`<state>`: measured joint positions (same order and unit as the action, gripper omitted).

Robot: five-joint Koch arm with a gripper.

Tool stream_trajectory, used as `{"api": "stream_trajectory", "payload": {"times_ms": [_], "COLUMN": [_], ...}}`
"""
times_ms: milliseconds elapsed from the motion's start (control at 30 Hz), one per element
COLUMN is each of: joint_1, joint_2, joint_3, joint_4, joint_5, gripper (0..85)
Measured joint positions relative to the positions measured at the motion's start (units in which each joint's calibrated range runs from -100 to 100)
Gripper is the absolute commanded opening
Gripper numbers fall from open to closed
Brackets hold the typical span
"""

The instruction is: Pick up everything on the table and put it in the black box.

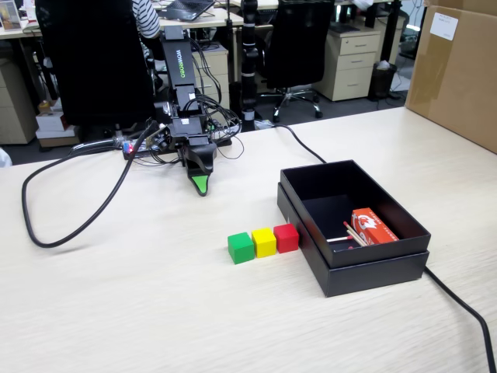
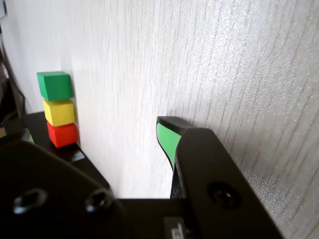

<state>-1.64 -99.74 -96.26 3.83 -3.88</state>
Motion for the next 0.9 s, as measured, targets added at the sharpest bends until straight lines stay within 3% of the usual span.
{"api": "stream_trajectory", "payload": {"times_ms": [600,900], "joint_1": [0.4,0.6], "joint_2": [0.1,14.9], "joint_3": [1.3,25.7], "joint_4": [-0.6,-28.9], "joint_5": [0.3,3.8], "gripper": [47.6,47.6]}}
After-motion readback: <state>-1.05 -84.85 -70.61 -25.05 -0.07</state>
